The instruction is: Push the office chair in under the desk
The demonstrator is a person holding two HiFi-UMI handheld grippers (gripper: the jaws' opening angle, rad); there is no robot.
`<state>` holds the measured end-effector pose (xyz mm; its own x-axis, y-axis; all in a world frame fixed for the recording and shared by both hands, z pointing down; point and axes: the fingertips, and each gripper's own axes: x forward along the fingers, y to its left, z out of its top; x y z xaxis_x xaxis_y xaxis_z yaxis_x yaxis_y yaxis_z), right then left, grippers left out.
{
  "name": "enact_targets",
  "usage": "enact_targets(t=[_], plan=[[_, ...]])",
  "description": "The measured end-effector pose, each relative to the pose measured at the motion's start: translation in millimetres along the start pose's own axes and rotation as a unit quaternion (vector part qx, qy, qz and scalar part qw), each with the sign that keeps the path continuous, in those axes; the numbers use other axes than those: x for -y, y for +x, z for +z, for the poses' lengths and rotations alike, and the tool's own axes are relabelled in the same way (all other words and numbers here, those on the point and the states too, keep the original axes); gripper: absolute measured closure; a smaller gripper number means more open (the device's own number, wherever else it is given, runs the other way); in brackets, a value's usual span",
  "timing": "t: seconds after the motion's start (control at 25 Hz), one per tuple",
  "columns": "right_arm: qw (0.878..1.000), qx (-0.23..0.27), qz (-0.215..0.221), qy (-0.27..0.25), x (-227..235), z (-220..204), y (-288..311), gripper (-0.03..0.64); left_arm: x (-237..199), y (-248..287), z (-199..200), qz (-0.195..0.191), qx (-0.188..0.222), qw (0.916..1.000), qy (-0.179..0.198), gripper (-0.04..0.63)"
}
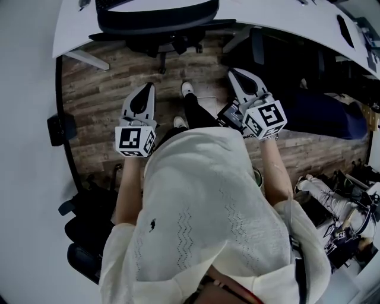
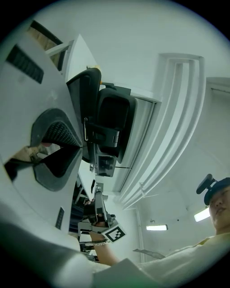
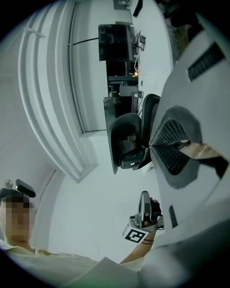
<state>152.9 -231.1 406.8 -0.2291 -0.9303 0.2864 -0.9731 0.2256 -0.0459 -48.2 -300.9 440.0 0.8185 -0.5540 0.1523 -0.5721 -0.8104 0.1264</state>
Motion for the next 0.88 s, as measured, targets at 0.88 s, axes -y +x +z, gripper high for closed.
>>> enact_targets(t=[0.88], plan=[[0.994,0.106,-0.016,0.009,-19,84,-48,0.617,30,-26,77,0.012,0.08,0.9963,0.031,0.581]])
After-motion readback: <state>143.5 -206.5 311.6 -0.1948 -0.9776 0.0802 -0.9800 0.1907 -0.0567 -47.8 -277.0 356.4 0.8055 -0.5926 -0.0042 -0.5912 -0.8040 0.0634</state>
